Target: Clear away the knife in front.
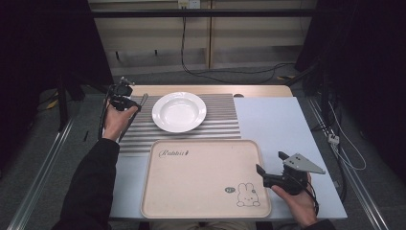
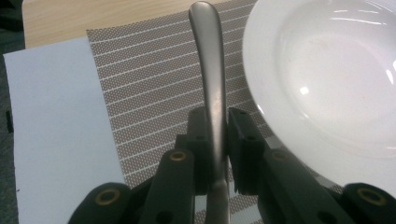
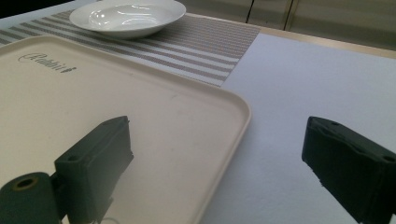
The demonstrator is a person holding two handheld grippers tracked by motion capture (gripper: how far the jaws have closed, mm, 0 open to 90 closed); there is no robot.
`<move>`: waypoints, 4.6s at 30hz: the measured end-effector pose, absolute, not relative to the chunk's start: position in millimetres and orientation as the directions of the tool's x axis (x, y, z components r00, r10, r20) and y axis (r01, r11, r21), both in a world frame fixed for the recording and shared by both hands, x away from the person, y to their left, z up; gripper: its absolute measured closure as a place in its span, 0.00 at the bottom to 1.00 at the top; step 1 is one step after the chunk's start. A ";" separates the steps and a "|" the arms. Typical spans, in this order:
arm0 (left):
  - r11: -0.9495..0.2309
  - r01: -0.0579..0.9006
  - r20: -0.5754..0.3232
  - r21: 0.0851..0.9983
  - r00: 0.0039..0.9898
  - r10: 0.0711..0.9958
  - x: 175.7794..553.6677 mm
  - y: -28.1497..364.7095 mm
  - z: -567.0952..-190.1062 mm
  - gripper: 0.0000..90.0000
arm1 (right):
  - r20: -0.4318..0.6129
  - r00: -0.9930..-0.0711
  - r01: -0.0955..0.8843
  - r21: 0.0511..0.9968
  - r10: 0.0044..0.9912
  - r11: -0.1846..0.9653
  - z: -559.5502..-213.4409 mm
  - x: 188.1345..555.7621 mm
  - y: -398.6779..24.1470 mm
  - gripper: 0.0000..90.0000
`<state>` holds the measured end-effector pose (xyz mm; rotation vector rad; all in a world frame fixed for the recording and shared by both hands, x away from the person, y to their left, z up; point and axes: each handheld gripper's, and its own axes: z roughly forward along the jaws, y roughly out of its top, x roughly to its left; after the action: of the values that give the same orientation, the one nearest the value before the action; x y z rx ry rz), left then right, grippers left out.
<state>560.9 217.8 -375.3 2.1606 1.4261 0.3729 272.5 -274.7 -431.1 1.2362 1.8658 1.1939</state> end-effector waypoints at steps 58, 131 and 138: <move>-0.440 0.658 -0.108 0.611 0.620 0.777 433.1 165.6 -383.8 0.89 | -0.007 -0.400 0.385 0.906 0.917 0.175 -430.9 271.4 -271.8 0.09; -0.513 0.685 -0.151 0.517 0.663 0.733 378.2 116.8 -427.8 0.89 | -0.009 -0.414 0.382 0.906 0.910 0.183 -431.2 271.1 -270.0 0.09; -0.513 0.679 -0.149 0.525 0.667 0.730 379.2 113.2 -430.4 0.88 | -0.009 -0.416 0.381 0.906 0.909 0.184 -431.0 270.8 -269.6 0.09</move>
<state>379.2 113.2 -430.4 2.3271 1.0872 0.1218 270.8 -269.6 -431.0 1.2080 1.8933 1.1981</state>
